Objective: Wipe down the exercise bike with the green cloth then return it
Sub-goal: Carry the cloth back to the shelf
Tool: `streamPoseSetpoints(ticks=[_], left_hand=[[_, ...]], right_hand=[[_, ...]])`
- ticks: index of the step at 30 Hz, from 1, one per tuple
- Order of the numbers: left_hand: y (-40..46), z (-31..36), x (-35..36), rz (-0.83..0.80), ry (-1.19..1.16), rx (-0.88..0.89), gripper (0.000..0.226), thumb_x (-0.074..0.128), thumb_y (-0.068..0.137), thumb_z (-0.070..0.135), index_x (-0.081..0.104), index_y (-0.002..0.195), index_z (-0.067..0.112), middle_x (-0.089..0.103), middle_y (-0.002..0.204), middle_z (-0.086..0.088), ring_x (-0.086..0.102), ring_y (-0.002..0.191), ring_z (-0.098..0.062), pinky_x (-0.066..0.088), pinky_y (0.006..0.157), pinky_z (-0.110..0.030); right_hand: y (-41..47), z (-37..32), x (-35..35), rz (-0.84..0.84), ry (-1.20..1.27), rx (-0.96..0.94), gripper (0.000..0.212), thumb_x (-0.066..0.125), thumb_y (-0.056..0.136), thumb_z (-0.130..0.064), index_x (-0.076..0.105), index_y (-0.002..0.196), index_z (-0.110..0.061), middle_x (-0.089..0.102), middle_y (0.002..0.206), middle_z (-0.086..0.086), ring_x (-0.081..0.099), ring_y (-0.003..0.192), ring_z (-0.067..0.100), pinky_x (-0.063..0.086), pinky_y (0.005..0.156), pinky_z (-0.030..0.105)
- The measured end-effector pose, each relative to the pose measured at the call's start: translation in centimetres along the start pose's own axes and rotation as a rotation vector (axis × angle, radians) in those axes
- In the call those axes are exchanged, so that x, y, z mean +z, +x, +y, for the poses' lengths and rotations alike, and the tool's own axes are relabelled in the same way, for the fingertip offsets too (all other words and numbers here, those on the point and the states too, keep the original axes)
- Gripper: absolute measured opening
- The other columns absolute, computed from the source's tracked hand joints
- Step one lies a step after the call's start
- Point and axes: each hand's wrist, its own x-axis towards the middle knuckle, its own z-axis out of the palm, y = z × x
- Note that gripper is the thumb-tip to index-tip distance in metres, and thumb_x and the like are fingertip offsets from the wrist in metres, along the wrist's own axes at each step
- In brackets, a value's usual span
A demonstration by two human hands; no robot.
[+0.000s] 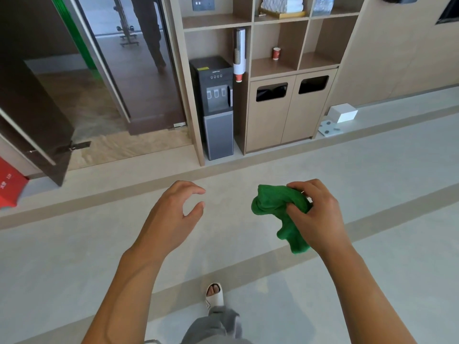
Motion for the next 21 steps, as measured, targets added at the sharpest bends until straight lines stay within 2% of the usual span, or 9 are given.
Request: streamPoseSetpoints(ticks=[4, 8, 10, 15, 17, 21], left_hand=[[6.4, -3.3, -0.4, 0.013, -0.001, 0.002, 0.02, 0.068, 0.1, 0.027, 0.068, 0.119, 0.033, 0.057, 0.122, 0.022, 0.059, 0.118, -0.002, 0.048, 0.099, -0.024], [13.7, -6.4, -2.3, 0.038, 0.023, -0.021, 0.019, 0.067, 0.1, 0.027, 0.069, 0.118, 0.031, 0.058, 0.12, 0.02, 0.059, 0.113, -0.006, 0.047, 0.088, -0.022], [17.1, -7.7, -3.0, 0.033, 0.02, -0.008, 0.019, 0.066, 0.1, 0.029, 0.069, 0.119, 0.032, 0.057, 0.12, 0.021, 0.058, 0.113, -0.004, 0.048, 0.091, -0.025], [23.0, -10.9, -3.3, 0.006, -0.003, -0.003, 0.02, 0.065, 0.1, 0.028, 0.069, 0.12, 0.032, 0.057, 0.12, 0.021, 0.058, 0.114, -0.003, 0.05, 0.096, -0.028], [24.7, -11.9, -3.3, 0.002, -0.009, -0.014, 0.02, 0.065, 0.1, 0.027, 0.069, 0.119, 0.031, 0.058, 0.12, 0.021, 0.058, 0.114, -0.003, 0.05, 0.096, -0.028], [27.9, -13.2, -3.2, -0.01, -0.015, -0.021, 0.02, 0.065, 0.099, 0.027, 0.069, 0.118, 0.033, 0.057, 0.12, 0.023, 0.057, 0.116, -0.001, 0.046, 0.094, -0.021]], right_hand=[[6.2, 0.1, 2.6, 0.012, -0.01, 0.005, 0.038, 0.071, 0.084, -0.007, 0.072, 0.115, -0.03, 0.061, 0.108, -0.021, 0.06, 0.1, -0.004, 0.044, 0.07, 0.007], [12.7, -0.9, 5.8, 0.002, -0.012, -0.005, 0.038, 0.072, 0.084, -0.005, 0.073, 0.114, -0.03, 0.061, 0.108, -0.02, 0.061, 0.1, -0.002, 0.045, 0.072, 0.011], [15.8, -1.3, 7.2, 0.017, -0.005, -0.003, 0.039, 0.072, 0.084, -0.006, 0.072, 0.113, -0.031, 0.061, 0.106, -0.02, 0.061, 0.1, 0.0, 0.045, 0.072, 0.013], [21.9, -1.5, 10.8, 0.032, -0.009, -0.012, 0.04, 0.072, 0.083, -0.007, 0.071, 0.112, -0.034, 0.06, 0.107, -0.023, 0.061, 0.1, -0.001, 0.045, 0.07, 0.008], [24.0, -1.5, 11.9, 0.023, -0.006, -0.011, 0.04, 0.072, 0.083, -0.006, 0.071, 0.113, -0.034, 0.06, 0.106, -0.023, 0.061, 0.1, -0.001, 0.045, 0.072, 0.011], [27.9, -1.0, 13.5, 0.018, 0.002, -0.014, 0.04, 0.072, 0.083, -0.007, 0.072, 0.113, -0.034, 0.06, 0.106, -0.021, 0.061, 0.1, 0.0, 0.047, 0.073, 0.016]])
